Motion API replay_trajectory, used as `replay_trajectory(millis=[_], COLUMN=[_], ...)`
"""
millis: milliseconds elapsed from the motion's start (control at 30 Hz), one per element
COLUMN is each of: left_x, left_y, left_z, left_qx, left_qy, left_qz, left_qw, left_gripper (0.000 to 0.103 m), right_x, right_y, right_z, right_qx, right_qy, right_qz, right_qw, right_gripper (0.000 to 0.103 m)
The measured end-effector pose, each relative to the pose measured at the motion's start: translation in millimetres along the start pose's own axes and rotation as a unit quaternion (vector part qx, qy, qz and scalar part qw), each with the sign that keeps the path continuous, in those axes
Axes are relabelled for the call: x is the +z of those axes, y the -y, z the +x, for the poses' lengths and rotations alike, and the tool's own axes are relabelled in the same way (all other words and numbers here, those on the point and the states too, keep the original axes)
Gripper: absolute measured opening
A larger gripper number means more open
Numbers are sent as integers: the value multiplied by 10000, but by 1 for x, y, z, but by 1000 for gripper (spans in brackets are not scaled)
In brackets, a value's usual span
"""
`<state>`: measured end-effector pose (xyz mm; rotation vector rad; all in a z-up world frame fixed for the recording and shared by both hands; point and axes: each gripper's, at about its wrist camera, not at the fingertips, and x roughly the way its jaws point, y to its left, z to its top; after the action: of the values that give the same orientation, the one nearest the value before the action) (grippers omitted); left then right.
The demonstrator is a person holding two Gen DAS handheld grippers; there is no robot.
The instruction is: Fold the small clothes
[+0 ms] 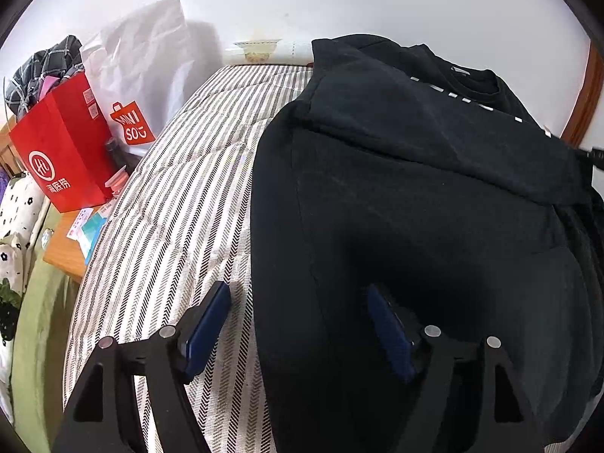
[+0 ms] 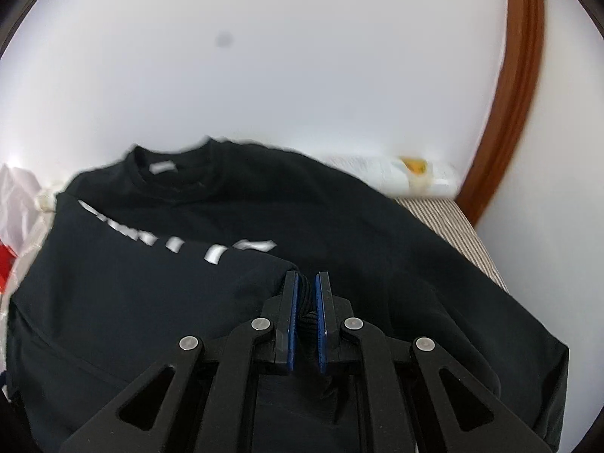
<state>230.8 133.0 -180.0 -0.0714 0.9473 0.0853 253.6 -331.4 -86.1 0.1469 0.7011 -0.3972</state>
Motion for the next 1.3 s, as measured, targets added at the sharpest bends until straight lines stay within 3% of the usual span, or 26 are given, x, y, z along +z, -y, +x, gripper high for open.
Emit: replay_trajectory(millis=[167, 400, 633, 733, 800, 933, 1100, 1200, 1267, 1300], left_x=[0, -7, -23, -33, -40, -49, -64, -73, -75, -76], left_y=[0, -1, 6, 9, 6, 1, 3, 5, 6, 6], left_z=[0, -8, -23, -28, -32, -43, -57, -63, -65, -66], left_qx=[11, 12, -66, -93, -209, -367, -418, -548, -626, -666], left_qy=[-24, -112, -165, -185, -176, -114, -96, -76, -80, -96], left_qz=[-5, 34, 170, 209, 158, 120, 287, 329, 272, 228], left_qw=[10000, 9999, 9997, 9996, 9995, 9992, 9987, 9979, 9976, 9975], left_gripper=[75, 75, 74, 74, 73, 66, 49, 34, 17, 14], right_x=[-21, -44, -88, -115, -137, -187, -244, -258, -262, -264], right_y=[13, 15, 53, 77, 90, 98, 76, 65, 64, 62], right_z=[19, 43, -19, -48, -68, -100, -126, -129, -129, -127], right_qx=[-9, -404, -557, -651, -505, 275, 704, 634, 677, 839], right_qy=[-326, -798, -585, -505, -622, -878, -892, -761, -715, -710], right_qz=[134, -135, -116, 38, 160, 379, 189, 195, 259, 254], right_qw=[9994, 9959, 9967, 9966, 9967, 9950, 9933, 9949, 9948, 9936], right_gripper=[10, 24, 51, 55, 55, 57, 57, 56, 39, 18])
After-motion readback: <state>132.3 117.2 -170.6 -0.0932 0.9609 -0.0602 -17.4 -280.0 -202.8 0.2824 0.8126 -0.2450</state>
